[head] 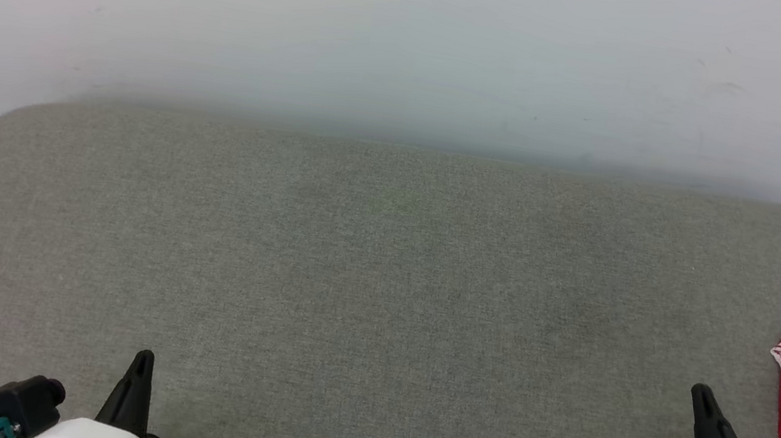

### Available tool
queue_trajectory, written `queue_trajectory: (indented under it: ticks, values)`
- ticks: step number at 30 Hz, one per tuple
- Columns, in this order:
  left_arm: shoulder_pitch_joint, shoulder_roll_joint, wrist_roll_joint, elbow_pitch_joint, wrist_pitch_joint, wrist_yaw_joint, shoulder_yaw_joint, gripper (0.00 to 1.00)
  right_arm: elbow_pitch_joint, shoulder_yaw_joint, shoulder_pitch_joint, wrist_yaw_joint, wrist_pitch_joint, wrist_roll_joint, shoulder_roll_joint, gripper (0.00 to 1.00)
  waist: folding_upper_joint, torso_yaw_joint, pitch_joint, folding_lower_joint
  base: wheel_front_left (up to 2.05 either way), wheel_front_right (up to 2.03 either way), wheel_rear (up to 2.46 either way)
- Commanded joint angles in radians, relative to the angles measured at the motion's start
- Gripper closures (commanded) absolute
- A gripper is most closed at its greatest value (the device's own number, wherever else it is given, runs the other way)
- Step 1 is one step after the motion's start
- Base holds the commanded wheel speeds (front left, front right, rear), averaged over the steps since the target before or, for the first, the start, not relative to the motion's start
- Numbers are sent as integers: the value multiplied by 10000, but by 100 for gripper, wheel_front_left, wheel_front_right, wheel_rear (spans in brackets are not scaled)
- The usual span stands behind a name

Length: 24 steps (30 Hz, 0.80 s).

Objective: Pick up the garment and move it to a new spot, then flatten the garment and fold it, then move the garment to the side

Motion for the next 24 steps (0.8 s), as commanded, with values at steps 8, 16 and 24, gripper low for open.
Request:
queue_trajectory:
  ticks: [8, 16, 24]
  values:
    - [-502, -99, -1280, 40, 316, -300, 325, 100, 288, -34, -523, -2, -15, 1482, 28, 100, 0, -9, 29, -1, 0, 0, 0]
    - [-720, -262, -2519, 170, 658, -581, 604, 100, 702, -50, -778, -3, 0, 2915, 59, 100, 0, -20, 65, -1, 0, 0, 0]
    - [-881, -388, -3409, 267, 916, -785, 815, 100, 1009, -62, -956, -3, 13, 3951, 82, 100, 0, -28, 94, -1, 0, 0, 0]
